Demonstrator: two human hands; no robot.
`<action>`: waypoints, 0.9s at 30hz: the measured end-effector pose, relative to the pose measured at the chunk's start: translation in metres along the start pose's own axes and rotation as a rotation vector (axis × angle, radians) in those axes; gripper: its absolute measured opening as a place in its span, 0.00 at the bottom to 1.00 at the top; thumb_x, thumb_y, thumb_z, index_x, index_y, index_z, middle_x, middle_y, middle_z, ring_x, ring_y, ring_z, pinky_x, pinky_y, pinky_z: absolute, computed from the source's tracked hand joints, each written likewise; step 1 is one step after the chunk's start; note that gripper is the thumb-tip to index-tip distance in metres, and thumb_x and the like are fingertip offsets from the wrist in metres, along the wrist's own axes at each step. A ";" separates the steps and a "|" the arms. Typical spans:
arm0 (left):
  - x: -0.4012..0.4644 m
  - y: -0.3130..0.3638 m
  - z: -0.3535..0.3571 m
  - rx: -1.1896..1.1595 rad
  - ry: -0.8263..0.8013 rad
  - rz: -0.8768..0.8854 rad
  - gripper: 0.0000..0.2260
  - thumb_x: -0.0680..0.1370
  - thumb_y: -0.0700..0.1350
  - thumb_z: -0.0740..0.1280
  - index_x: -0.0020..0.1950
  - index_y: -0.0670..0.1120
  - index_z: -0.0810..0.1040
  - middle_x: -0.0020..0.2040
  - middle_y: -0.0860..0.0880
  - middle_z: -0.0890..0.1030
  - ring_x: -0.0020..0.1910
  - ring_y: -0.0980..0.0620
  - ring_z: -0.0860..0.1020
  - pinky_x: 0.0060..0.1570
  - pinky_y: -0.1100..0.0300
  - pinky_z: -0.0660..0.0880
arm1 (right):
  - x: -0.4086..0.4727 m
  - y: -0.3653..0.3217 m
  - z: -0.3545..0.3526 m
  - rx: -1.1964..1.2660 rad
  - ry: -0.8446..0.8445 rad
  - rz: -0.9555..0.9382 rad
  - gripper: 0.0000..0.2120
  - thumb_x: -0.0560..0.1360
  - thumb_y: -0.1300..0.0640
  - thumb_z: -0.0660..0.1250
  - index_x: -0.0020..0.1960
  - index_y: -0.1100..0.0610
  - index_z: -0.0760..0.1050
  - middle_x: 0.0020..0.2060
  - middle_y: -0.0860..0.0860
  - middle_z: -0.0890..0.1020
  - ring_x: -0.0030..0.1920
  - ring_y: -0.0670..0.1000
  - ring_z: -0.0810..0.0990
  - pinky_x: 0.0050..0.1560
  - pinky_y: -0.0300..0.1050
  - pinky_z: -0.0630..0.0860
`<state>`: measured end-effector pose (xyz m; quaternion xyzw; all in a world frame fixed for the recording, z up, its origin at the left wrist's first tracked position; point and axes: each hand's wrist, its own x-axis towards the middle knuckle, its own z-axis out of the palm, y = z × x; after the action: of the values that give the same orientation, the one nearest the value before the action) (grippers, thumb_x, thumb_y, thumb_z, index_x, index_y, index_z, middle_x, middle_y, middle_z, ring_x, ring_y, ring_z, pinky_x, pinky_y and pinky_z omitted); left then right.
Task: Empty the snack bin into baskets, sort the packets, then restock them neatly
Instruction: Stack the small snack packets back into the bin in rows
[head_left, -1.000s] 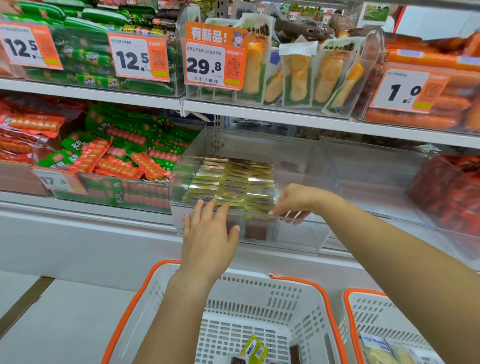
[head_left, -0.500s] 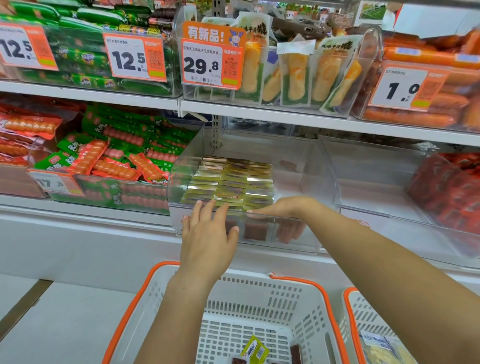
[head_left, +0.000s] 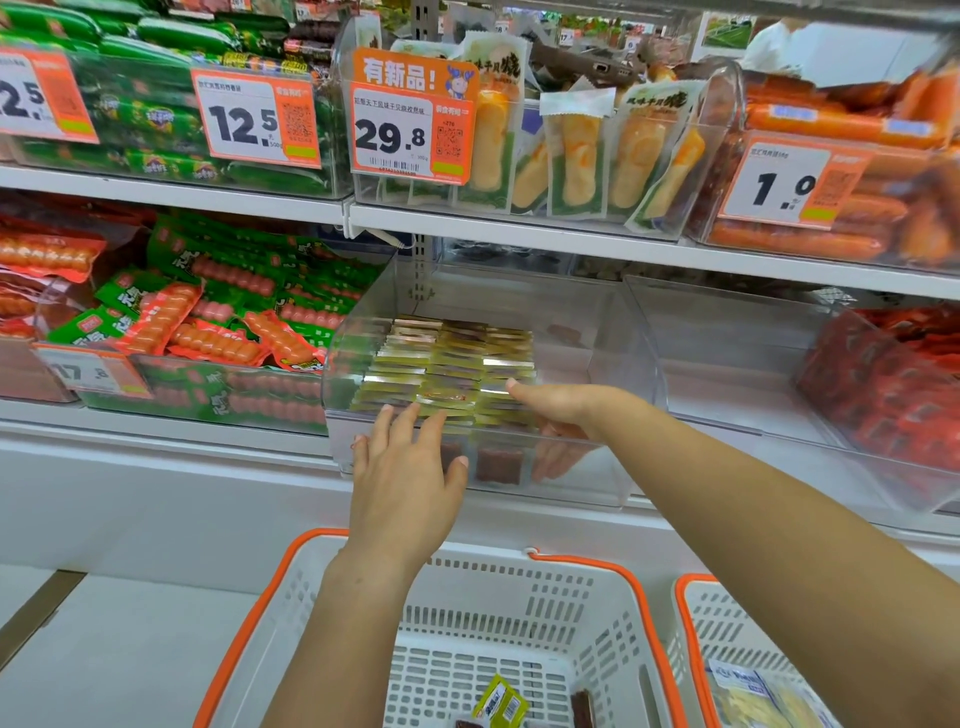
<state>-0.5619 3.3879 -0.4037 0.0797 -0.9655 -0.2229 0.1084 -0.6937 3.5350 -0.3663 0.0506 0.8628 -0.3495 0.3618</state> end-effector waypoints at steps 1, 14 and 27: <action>0.000 0.000 0.000 -0.003 0.000 0.001 0.25 0.81 0.55 0.56 0.77 0.52 0.56 0.78 0.50 0.54 0.77 0.49 0.45 0.75 0.48 0.47 | 0.000 0.001 -0.001 -0.024 0.013 0.004 0.42 0.76 0.30 0.46 0.78 0.59 0.45 0.58 0.70 0.77 0.55 0.61 0.82 0.61 0.53 0.75; -0.001 0.000 -0.001 0.006 0.002 0.005 0.25 0.81 0.55 0.56 0.77 0.52 0.56 0.78 0.51 0.53 0.77 0.49 0.45 0.75 0.49 0.46 | 0.017 0.007 -0.007 0.250 0.056 -0.107 0.39 0.77 0.32 0.47 0.78 0.58 0.48 0.75 0.60 0.60 0.72 0.58 0.66 0.64 0.54 0.72; 0.010 -0.014 0.009 -0.154 0.176 0.082 0.17 0.80 0.47 0.62 0.69 0.51 0.72 0.71 0.50 0.70 0.75 0.49 0.57 0.75 0.55 0.46 | 0.060 -0.003 -0.034 0.614 0.255 -0.054 0.40 0.79 0.34 0.48 0.77 0.64 0.51 0.74 0.63 0.60 0.73 0.61 0.62 0.72 0.56 0.62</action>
<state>-0.5719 3.3768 -0.4160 0.0509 -0.9347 -0.2840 0.2076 -0.7585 3.5445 -0.3872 0.1775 0.7564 -0.5937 0.2094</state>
